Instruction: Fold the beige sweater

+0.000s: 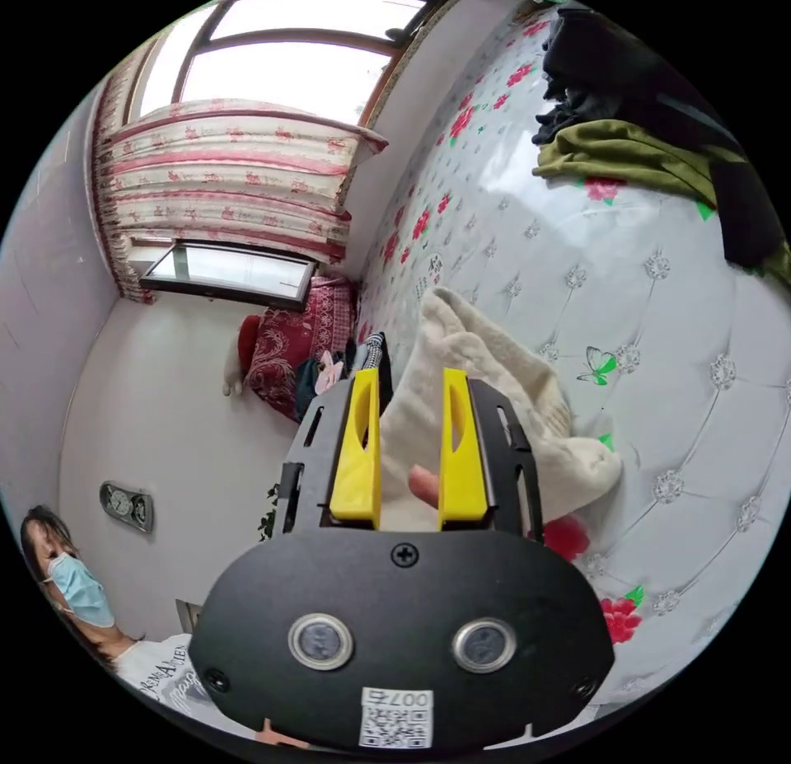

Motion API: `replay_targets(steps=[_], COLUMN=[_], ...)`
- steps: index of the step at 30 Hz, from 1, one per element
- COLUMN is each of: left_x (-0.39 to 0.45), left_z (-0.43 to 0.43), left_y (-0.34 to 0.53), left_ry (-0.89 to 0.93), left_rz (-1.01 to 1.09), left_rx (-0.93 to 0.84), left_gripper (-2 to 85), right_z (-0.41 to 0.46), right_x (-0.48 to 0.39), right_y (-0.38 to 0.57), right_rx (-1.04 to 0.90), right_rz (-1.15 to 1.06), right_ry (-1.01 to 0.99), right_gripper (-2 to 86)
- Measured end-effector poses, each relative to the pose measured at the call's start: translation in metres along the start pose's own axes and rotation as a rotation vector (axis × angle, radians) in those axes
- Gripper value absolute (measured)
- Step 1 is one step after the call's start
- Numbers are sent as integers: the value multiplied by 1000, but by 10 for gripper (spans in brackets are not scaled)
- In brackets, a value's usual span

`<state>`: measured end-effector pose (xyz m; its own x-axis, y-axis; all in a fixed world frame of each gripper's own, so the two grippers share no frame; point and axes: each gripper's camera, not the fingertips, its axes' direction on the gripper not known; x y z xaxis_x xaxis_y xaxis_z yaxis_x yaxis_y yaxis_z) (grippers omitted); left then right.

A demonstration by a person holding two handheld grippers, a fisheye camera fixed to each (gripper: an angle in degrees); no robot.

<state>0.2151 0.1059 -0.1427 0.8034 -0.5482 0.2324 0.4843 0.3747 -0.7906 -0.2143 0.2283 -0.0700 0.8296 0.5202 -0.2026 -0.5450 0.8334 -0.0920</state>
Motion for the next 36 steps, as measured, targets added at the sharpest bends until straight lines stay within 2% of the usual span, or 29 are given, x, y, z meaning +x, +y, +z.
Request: replay_targets(steps=[4,7,9,13,17,19,20,23,26,29,31,34,36], left_x=[4,12,40,73,82,77,71,69,72,73,74,55,32], left_z=[20,31,58,111,179,205,217,218,220,211,191,136,99], left_y=[40,68,91,124,153,170,180,187,186,186,186,190,195], left_ry=[-216,-243,-269,-247,-232,-307,-376,-379,-390,-383,-343,-266,-264], left_rz=[131,188,317,466,522,555,599,635,647,630,611,534,463], left_rx=[-77,-103,-185,-294,-439,-505,-525,-488,-516,-499,-473,-416,-389], left_gripper=[80,74,68,60,56,52,48,44,41,47,52,56,58], right_z=[-11,-20,-17,12,29,39,41,44,52,89,132,188,226], right_x=[66,113,126,132,129,126,125,116,57,-54,-145,-221,-241], right_y=[35,58,66,67,59,54,54,52,52,61,92,169,227], right_rx=[-38,-23,-17,-79,-68,-81,-86,-98,-80,-198,-341,-540,-674], right_rz=[81,215,249,248,237,248,251,256,72,-307,-638,-1003,-1167], right_ry=[180,166,143,146,142,155,166,117,4,2,39,56,61], right_gripper=[110,123,128,132,124,106,100,70,46,33,29,32,37])
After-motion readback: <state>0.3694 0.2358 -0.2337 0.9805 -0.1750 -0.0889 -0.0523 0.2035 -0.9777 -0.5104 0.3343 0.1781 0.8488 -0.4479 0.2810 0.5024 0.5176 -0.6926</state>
